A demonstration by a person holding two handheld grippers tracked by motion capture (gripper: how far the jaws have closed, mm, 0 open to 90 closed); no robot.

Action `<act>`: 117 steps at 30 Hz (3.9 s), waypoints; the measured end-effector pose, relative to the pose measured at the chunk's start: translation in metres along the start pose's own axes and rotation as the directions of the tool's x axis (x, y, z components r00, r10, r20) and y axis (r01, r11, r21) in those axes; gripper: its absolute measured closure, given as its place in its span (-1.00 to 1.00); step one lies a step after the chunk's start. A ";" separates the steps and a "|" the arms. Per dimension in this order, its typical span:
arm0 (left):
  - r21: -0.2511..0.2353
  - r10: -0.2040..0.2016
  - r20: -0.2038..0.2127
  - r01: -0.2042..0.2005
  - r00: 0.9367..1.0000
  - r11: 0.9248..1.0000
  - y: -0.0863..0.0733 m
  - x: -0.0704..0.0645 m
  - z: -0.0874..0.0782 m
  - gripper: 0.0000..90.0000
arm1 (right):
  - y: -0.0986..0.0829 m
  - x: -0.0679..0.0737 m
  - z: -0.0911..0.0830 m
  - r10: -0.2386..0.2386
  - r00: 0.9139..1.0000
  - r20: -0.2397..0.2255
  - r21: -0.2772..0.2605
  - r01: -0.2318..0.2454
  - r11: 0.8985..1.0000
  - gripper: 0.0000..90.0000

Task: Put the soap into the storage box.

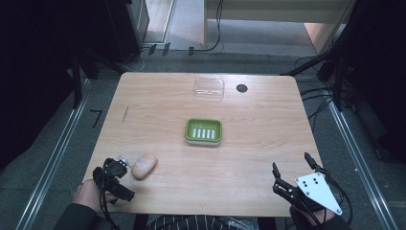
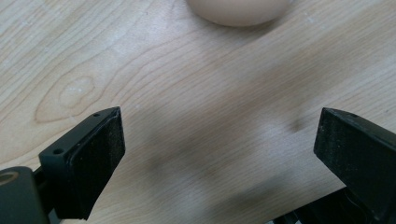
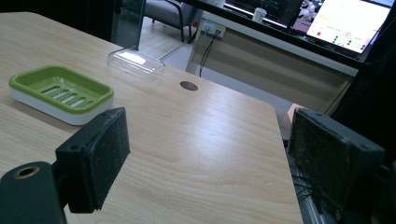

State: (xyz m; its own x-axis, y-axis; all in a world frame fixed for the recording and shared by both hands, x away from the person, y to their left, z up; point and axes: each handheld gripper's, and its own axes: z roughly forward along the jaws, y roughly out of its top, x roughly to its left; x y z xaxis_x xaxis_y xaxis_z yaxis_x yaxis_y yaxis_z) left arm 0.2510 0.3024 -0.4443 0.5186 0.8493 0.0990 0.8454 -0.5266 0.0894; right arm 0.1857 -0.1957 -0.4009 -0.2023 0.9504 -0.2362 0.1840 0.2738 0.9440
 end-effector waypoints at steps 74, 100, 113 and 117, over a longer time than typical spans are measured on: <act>-0.078 0.057 0.063 -0.052 0.996 0.996 0.081 -0.001 0.003 -1.00 | 0.003 0.005 0.007 -0.027 0.999 -0.026 -0.014 0.027 1.000 -0.70; -0.032 0.061 0.052 -0.059 0.997 0.998 0.093 0.003 0.015 -0.51 | 0.004 0.005 0.008 -0.015 0.999 -0.029 -0.004 0.015 1.000 -0.70; -0.048 0.073 0.060 -0.071 0.995 0.996 0.090 0.003 0.015 -0.26 | 0.003 0.004 0.007 -0.013 1.000 -0.025 -0.008 0.013 1.000 -0.70; -0.050 0.075 0.059 -0.072 0.995 0.996 0.090 0.002 0.015 -0.25 | 0.003 0.005 0.008 -0.016 0.999 -0.031 -0.005 0.016 1.000 -0.70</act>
State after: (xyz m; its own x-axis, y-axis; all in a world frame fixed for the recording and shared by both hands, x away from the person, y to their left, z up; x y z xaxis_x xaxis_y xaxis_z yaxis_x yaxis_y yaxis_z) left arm 0.3303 0.2576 -0.4509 0.5873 0.8081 0.0463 0.7982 -0.5877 0.1319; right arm 0.1928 -0.1890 -0.4006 -0.2345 0.9409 -0.2444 0.1756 0.2883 0.9413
